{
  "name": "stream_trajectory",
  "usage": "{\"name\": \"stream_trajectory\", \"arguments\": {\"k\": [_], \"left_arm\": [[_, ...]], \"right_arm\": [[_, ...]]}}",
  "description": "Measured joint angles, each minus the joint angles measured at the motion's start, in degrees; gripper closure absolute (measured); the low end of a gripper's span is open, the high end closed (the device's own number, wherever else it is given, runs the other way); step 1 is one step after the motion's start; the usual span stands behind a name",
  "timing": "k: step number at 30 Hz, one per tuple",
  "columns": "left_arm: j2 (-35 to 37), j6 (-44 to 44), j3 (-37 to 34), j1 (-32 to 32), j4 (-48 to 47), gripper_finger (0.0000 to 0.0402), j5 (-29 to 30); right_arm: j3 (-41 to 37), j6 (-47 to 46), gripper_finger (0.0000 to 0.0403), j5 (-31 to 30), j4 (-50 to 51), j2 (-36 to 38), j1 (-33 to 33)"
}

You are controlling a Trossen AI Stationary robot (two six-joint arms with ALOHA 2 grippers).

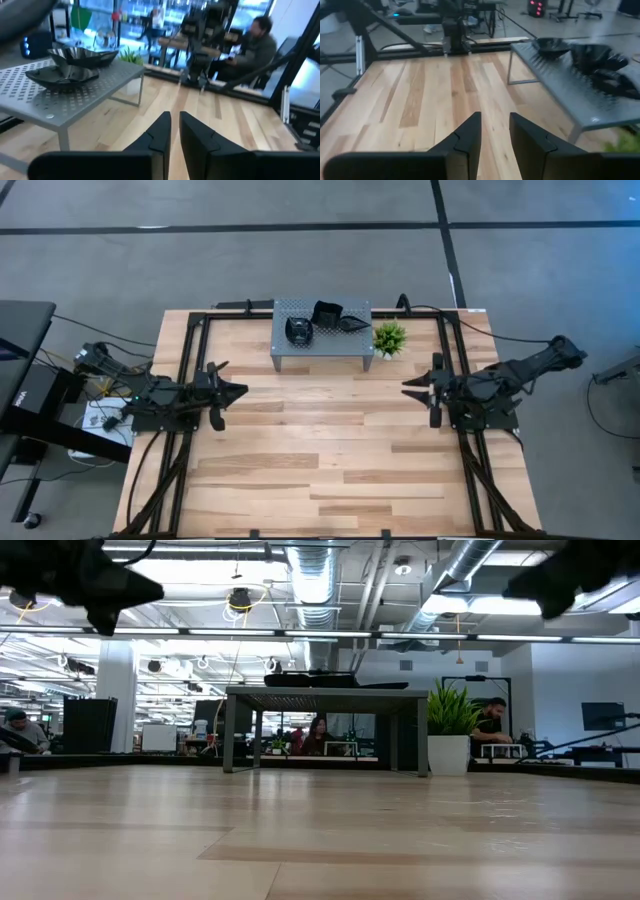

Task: Pick & Place Mini shaped plates
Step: Return to Home Position

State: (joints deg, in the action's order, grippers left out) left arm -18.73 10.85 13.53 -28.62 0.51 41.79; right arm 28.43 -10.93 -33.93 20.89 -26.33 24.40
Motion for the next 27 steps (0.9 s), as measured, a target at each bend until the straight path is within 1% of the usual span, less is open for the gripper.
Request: {"name": "stream_trajectory", "arguments": {"k": [2,4,8,9,11,16,18,22,27], "left_arm": [[4.85,-2.61,-4.14,0.13,3.34,0.0362,0.00],[9.58,-5.24,-7.15,0.17,5.35,0.0362,0.01],[17.67,-12.68,-10.02,0.20,5.96,0.0362,-0.33],[18.68,-15.04,-10.40,0.18,6.27,0.0362,-0.82],[18.66,-17.98,-10.62,0.24,7.15,0.0362,-2.17],[18.68,-19.21,-11.02,0.28,7.39,0.0362,-8.70],[18.66,-19.15,-12.15,0.28,7.44,0.0362,-9.98],[18.05,-17.23,-13.19,0.33,4.16,0.0362,-10.21],[15.90,-17.00,-13.19,0.57,4.01,0.0362,-10.06]], "right_arm": [[-5.07,2.02,0.0308,0.99,-4.14,3.48,0.00],[-8.55,2.83,0.0308,2.28,-7.46,6.63,-0.02],[-12.59,4.05,0.0308,2.48,-7.86,12.36,-0.04],[-13.31,4.74,0.0308,2.51,-8.14,13.79,-0.04],[-15.13,6.32,0.0308,3.04,-8.18,16.53,-0.04],[-19.41,7.78,0.0308,5.04,-8.19,23.57,-0.04],[-21.49,8.48,0.0308,5.52,-7.83,26.00,-0.04],[-23.42,9.41,0.0308,5.50,-8.22,25.97,-0.26],[-23.44,9.41,0.0308,5.52,-8.25,24.90,-0.59]]}}
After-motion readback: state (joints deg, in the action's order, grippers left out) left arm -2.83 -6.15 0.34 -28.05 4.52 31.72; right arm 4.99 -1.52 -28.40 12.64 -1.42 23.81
